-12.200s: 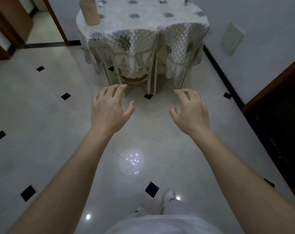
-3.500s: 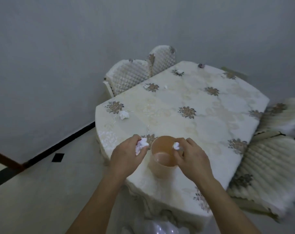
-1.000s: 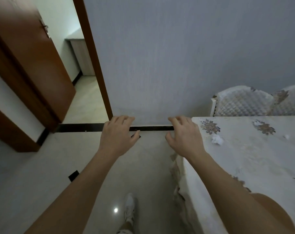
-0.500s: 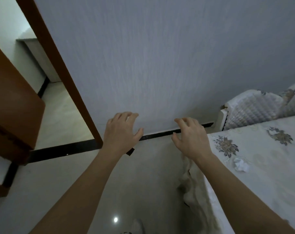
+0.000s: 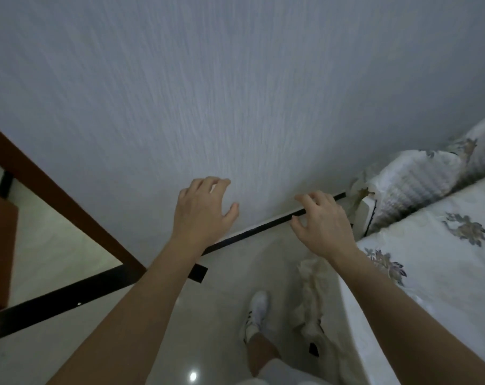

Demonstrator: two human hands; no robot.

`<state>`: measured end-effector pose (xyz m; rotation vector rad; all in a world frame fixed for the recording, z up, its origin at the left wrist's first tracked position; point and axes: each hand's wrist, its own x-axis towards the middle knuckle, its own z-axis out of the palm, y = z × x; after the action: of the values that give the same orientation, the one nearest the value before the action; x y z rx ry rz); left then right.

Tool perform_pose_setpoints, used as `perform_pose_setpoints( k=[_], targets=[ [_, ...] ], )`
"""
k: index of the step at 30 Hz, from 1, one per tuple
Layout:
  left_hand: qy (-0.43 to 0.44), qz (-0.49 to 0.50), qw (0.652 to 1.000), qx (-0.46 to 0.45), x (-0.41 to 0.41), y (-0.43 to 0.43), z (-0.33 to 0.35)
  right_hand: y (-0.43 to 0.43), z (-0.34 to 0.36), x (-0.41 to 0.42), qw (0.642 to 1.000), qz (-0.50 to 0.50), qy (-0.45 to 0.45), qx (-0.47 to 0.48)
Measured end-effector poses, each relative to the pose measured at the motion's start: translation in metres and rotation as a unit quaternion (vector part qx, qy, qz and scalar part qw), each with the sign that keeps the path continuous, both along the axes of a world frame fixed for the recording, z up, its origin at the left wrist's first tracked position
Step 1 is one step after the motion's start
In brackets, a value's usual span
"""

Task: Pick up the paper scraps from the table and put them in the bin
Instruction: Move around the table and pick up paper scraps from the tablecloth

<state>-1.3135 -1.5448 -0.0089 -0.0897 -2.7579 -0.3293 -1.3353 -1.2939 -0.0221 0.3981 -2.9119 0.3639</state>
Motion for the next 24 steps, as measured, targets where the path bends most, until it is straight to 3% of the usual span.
perform_pose_setpoints(
  k=[13,24],
  targets=[
    [-0.009,-0.113,0.993,-0.033,-0.274,0.081,0.013,0.057,0.009,-0.232,0.995,-0.094,-0.007,-0.037],
    [-0.029,-0.271,0.962,-0.015,-0.417,0.209,0.014,0.167,0.014,-0.303,0.968,-0.248,0.011,-0.039]
  ],
)
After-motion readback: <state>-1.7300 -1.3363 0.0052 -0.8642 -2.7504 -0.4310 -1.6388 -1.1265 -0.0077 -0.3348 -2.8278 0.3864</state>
